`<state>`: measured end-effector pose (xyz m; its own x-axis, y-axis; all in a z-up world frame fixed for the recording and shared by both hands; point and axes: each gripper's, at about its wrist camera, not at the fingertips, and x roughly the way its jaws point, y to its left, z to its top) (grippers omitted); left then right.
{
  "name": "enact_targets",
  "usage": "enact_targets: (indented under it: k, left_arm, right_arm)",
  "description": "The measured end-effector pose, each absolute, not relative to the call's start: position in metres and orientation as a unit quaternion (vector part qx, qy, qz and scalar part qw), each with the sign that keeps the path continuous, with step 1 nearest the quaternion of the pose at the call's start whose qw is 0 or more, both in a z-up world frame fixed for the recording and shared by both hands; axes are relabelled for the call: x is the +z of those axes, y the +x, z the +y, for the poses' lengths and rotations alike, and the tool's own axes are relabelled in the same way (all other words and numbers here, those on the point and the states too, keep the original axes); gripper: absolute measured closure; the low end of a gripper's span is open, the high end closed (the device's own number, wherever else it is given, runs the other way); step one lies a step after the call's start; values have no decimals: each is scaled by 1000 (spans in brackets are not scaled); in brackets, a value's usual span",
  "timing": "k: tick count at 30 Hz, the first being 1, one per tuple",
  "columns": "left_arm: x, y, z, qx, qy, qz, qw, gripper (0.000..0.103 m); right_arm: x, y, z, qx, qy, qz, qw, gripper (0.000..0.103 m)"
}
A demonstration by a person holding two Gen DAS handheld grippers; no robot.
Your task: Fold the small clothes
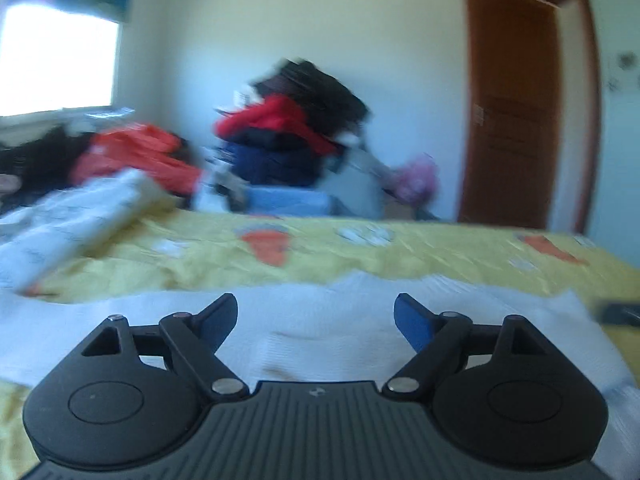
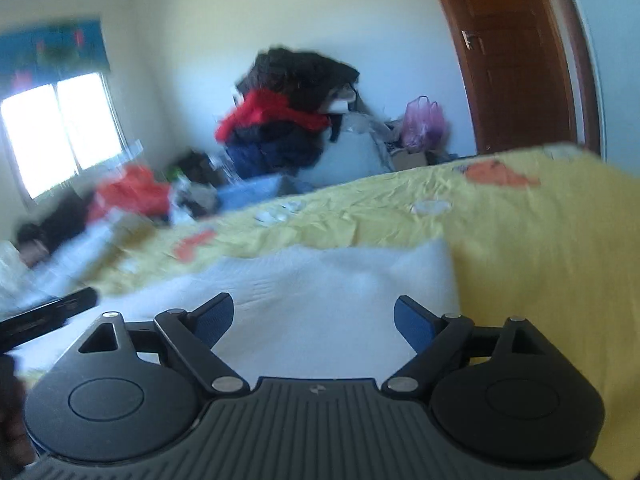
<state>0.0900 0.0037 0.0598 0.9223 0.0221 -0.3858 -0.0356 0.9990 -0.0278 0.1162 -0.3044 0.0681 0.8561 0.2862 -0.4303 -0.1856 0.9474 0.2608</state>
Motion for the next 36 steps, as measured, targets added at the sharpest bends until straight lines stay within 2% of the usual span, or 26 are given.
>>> enact_targets:
  k: [4, 7, 13, 16, 19, 23, 28, 32, 36]
  left_arm:
    - [29, 134, -13, -9, 1, 277, 961, 17]
    - [5, 156, -5, -19, -19, 341, 940, 16]
    - [-5, 163, 3, -47, -20, 344, 937, 1]
    - [-2, 160, -1, -44, -10, 342, 939, 0]
    - [15, 132, 16, -22, -43, 299, 953, 0]
    - [37, 76, 89, 41, -104, 231, 967, 0]
    - [48, 32, 234, 203, -238, 181, 932, 0]
    - [35, 7, 340, 313, -370, 149, 862, 0]
    - [13, 1, 399, 320, -470, 142, 810, 1]
  right_arm:
    - [42, 187, -286, 91, 43, 310, 945, 21]
    - [13, 200, -277, 66, -17, 330, 942, 14]
    - [4, 195, -278, 68, -16, 318, 946, 8]
    - [5, 196, -279, 68, -16, 318, 946, 8]
    - [7, 195, -281, 69, -13, 316, 946, 8]
    - [8, 195, -282, 70, -12, 315, 946, 7]
    - [8, 194, -282, 70, -12, 314, 947, 7]
    - [8, 194, -281, 69, -14, 313, 947, 6]
    - [8, 194, -281, 68, -15, 313, 947, 6]
